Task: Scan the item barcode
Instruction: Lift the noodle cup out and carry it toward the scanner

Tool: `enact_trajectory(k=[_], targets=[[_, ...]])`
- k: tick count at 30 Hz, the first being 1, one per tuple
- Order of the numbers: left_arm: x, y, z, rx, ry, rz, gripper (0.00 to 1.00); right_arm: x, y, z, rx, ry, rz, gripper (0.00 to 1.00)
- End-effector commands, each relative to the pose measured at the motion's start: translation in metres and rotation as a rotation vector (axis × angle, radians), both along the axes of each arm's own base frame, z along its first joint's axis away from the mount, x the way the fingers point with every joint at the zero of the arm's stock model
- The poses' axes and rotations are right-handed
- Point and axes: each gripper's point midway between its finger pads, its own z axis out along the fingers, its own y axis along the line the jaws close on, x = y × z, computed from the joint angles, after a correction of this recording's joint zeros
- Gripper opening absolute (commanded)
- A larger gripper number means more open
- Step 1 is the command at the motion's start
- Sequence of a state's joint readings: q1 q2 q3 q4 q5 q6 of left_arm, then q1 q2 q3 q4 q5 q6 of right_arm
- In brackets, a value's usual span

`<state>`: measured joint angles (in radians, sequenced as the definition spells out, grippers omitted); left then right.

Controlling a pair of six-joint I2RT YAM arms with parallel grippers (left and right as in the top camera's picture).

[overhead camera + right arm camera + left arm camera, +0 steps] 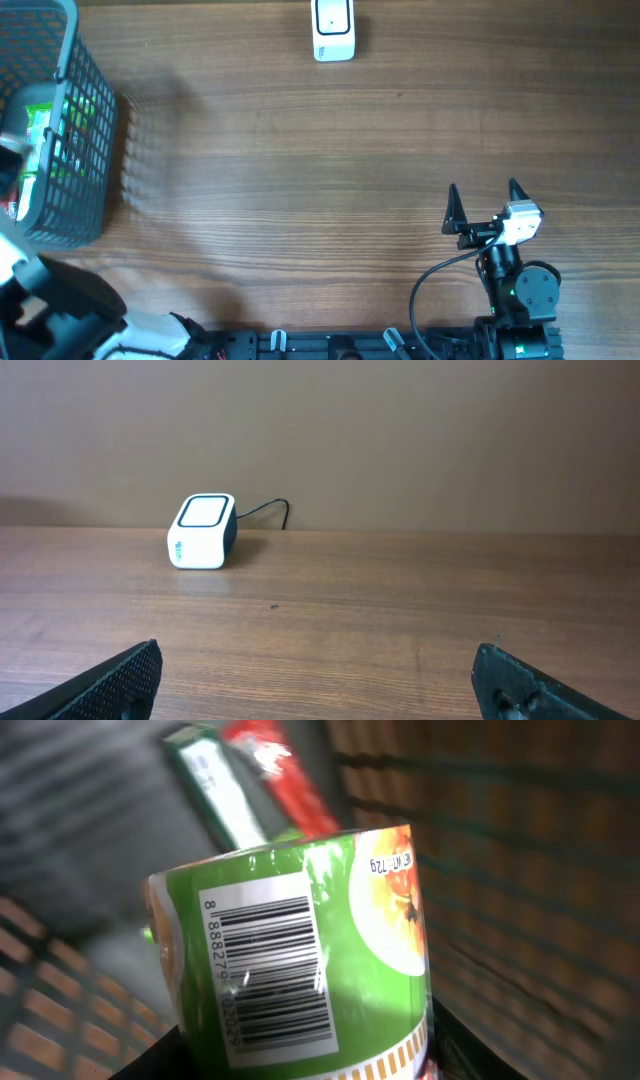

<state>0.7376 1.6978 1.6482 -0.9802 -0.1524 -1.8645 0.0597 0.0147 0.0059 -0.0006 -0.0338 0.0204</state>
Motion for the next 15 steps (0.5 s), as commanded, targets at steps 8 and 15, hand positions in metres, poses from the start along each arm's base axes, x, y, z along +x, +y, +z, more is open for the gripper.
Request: enact_trajectory(k=[8, 15], targets=[[-0.001, -0.005, 0.198, 0.483, -0.064, -0.312, 0.59, 0.000, 0.001, 0.002, -0.013, -0.011, 0.007, 1.00], [0.017, -0.075, 0.266, 0.687, -0.049, -0.640, 0.57, 0.000, 0.001, 0.002, -0.013, -0.011, 0.007, 1.00]])
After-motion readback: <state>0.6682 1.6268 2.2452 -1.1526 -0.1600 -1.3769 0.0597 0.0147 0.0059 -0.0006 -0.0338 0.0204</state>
